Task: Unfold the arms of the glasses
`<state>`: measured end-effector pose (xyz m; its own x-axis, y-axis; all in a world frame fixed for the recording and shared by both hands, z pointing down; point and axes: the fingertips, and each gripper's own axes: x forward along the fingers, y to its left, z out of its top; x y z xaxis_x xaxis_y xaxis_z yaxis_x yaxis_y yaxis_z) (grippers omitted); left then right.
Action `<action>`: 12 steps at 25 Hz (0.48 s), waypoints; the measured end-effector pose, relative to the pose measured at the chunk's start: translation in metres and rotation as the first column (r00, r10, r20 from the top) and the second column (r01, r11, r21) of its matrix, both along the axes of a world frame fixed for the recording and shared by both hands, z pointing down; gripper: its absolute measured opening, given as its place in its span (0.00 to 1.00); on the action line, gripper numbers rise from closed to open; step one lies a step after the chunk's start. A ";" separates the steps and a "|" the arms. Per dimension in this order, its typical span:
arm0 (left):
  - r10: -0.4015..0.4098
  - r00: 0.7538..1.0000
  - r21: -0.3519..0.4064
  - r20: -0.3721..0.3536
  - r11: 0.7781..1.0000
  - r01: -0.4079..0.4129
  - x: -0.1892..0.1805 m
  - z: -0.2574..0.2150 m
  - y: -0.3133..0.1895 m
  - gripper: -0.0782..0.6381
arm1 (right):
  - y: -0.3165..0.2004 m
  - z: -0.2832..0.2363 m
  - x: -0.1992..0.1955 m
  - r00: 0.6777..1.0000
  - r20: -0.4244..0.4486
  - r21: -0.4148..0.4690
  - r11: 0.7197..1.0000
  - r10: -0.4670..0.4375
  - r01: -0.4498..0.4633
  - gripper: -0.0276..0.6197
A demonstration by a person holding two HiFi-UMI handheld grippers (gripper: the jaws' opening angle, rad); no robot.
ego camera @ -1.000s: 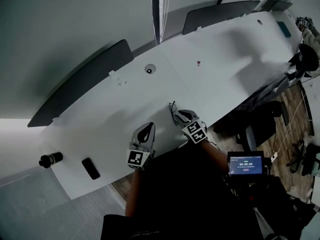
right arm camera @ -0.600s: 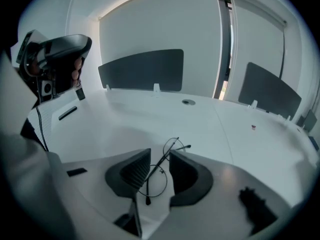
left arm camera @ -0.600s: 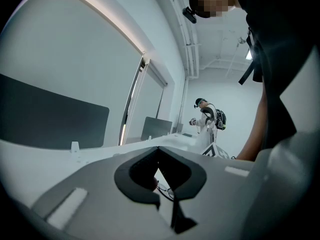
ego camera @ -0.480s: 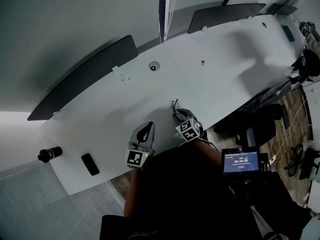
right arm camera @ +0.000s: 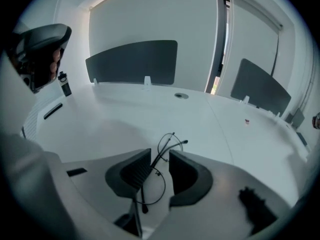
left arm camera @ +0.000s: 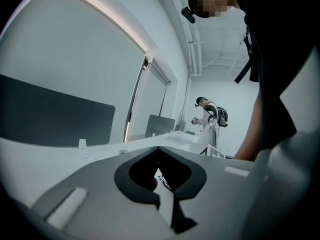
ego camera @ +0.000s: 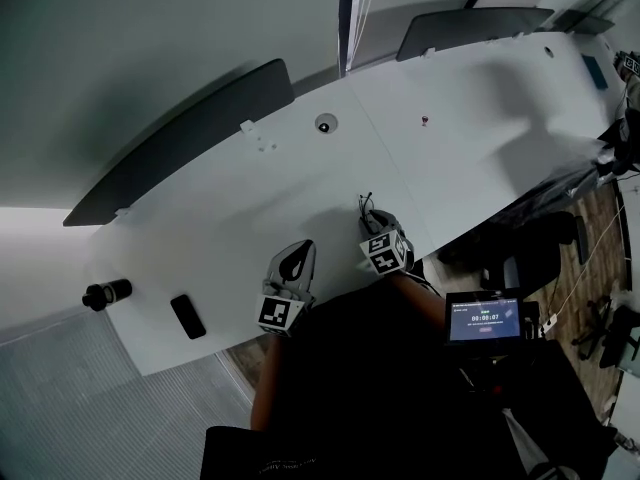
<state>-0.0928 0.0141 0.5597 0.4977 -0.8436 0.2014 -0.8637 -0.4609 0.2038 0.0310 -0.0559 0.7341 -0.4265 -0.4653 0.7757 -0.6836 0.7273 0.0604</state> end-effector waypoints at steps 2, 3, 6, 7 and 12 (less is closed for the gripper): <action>0.001 1.000 0.014 0.016 1.000 -0.002 -0.002 0.002 0.000 0.12 | 0.000 -0.001 -0.003 1.000 0.001 0.005 1.000 -0.002 0.002 0.23; 0.003 1.000 0.017 0.022 1.000 -0.003 -0.003 0.002 0.000 0.12 | 0.000 -0.002 -0.005 1.000 -0.001 0.011 1.000 -0.010 0.010 0.23; -0.003 1.000 0.005 0.023 1.000 0.003 -0.005 0.003 -0.001 0.12 | 0.003 -0.003 -0.012 0.999 -0.016 0.013 0.999 -0.031 0.031 0.23; -0.006 1.000 0.002 0.022 1.000 0.006 -0.006 0.003 -0.002 0.12 | 0.004 -0.002 -0.013 0.999 -0.021 0.007 0.999 -0.035 0.035 0.23; -0.017 1.000 0.006 0.014 1.000 0.017 -0.006 0.006 -0.003 0.12 | 0.001 0.001 -0.014 0.998 -0.041 0.002 0.999 -0.043 0.043 0.21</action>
<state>-0.0987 0.0111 0.5657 0.4807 -0.8531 0.2030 -0.8741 -0.4475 0.1889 0.0174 -0.0547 0.7350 -0.4144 -0.4496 0.7913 -0.6487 0.7558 0.0897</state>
